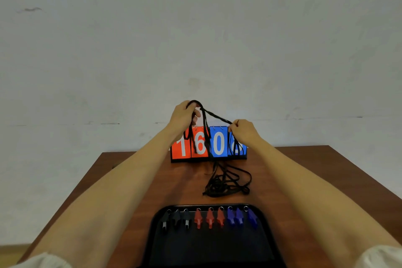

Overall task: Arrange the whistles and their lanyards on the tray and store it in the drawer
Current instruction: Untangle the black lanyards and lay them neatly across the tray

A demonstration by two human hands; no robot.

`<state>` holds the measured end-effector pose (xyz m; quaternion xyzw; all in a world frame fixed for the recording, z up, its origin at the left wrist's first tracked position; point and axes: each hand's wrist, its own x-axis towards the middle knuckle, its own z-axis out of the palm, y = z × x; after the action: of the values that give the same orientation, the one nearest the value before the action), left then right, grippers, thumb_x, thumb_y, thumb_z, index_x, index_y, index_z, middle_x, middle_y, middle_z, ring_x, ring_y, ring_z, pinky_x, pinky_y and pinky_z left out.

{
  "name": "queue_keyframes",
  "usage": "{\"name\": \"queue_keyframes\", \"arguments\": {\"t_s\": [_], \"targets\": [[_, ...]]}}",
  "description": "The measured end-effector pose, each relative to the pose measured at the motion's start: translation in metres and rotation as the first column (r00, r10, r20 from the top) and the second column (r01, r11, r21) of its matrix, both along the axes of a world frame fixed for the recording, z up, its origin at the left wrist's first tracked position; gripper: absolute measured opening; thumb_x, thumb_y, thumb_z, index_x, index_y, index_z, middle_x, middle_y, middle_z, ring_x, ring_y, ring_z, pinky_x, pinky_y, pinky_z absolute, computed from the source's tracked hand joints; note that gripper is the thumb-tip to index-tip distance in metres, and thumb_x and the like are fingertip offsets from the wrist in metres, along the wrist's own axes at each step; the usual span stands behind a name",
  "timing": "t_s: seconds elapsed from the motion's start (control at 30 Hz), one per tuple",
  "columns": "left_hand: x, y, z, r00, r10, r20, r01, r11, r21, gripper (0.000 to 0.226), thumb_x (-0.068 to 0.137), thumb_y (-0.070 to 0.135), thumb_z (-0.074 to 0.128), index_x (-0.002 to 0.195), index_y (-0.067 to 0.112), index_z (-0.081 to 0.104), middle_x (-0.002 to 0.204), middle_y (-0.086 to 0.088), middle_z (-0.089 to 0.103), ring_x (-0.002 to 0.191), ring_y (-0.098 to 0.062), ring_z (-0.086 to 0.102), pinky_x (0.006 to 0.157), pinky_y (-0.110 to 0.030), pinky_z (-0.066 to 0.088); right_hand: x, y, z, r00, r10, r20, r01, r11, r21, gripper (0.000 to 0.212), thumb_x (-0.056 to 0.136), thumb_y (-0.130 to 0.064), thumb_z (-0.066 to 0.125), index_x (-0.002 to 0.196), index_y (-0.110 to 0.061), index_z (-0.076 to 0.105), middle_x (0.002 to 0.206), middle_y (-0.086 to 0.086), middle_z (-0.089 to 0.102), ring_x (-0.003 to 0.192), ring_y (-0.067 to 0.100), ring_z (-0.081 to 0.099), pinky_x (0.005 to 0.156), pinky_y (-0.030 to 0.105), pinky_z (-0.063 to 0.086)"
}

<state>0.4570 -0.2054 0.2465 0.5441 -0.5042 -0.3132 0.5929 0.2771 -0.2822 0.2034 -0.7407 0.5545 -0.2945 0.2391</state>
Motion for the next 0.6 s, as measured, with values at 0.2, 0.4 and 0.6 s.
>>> {"name": "queue_keyframes", "arguments": {"t_s": [0.2, 0.4, 0.6], "targets": [[0.008, -0.015, -0.007, 0.943, 0.153, -0.296, -0.169, 0.985, -0.029, 0.018, 0.098, 0.011, 0.033, 0.101, 0.007, 0.050, 0.080, -0.006, 0.066, 0.053, -0.012, 0.044, 0.052, -0.022, 0.040, -0.018, -0.016, -0.040, 0.964, -0.057, -0.259, 0.088, 0.990, 0.107, 0.020, 0.095, -0.008, 0.036, 0.083, -0.002, 0.051, 0.068, 0.006, 0.046, 0.053, 0.017, 0.037, 0.048, 0.028, 0.030], [0.022, -0.030, -0.036, 0.871, 0.281, -0.403, -0.300, 0.954, 0.017, 0.020, 0.101, 0.012, 0.031, 0.103, 0.006, 0.049, 0.085, -0.006, 0.066, 0.065, -0.014, 0.059, 0.052, -0.019, 0.045, -0.037, -0.020, -0.066, 0.920, -0.101, -0.379, 0.170, 0.973, 0.154, 0.030, 0.092, -0.006, 0.041, 0.064, -0.014, 0.034, 0.068, 0.003, 0.042, 0.055, 0.016, 0.038, 0.047, 0.027, 0.029], [0.013, -0.043, -0.073, 0.963, 0.199, -0.184, -0.136, 0.942, 0.306, 0.030, 0.095, -0.003, 0.036, 0.072, 0.012, 0.050, 0.075, -0.008, 0.058, 0.061, -0.019, 0.060, 0.054, -0.025, 0.038, -0.029, -0.026, -0.070, 0.978, -0.023, -0.209, 0.038, 0.997, 0.069, 0.031, 0.099, -0.015, 0.037, 0.079, -0.004, 0.057, 0.075, 0.010, 0.054, 0.057, 0.019, 0.041, 0.052, 0.030, 0.032]]}}
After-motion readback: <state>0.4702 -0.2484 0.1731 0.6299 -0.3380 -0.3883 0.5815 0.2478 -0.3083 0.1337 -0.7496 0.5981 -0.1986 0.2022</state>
